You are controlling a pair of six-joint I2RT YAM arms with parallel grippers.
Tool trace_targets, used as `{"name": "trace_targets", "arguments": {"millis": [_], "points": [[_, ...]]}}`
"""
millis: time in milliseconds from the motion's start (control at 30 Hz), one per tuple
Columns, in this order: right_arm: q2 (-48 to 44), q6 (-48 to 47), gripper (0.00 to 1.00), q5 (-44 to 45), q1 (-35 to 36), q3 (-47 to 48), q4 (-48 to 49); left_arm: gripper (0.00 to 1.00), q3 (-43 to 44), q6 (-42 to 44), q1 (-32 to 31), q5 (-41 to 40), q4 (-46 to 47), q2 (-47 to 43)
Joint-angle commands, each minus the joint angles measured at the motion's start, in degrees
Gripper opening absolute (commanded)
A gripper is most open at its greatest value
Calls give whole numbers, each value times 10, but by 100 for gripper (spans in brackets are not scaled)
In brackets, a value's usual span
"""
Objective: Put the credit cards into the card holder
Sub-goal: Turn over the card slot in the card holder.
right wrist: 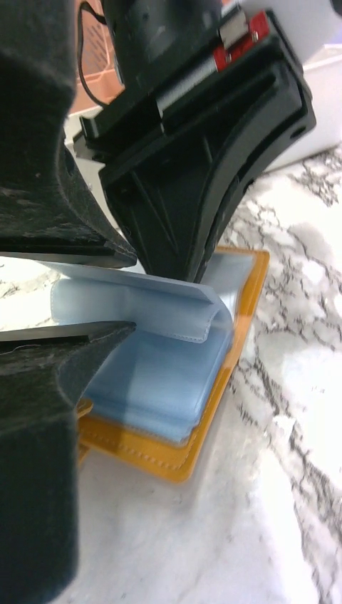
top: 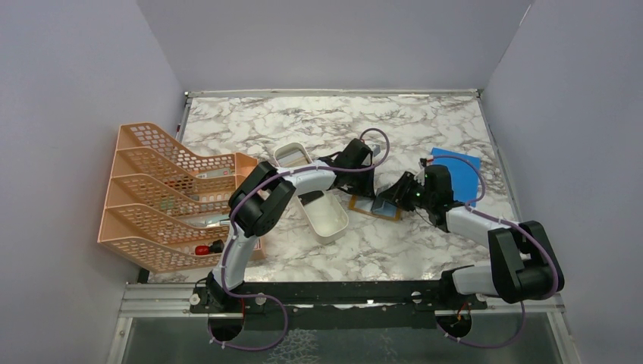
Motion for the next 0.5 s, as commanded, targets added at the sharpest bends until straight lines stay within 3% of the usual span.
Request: {"name": "trace_targets", "arguments": {"millis": [0,200,467], "points": [[-6,0,39,-52,1,-10,70,7,-1,-2,-7,4,-11,18],[-18,-3,46,-55,1,-13,77,7,0,-2,-7,4,-11,18],[2,4,43,-87,1,-26,136,7,-2,-5,-7,5,-12,18]]}}
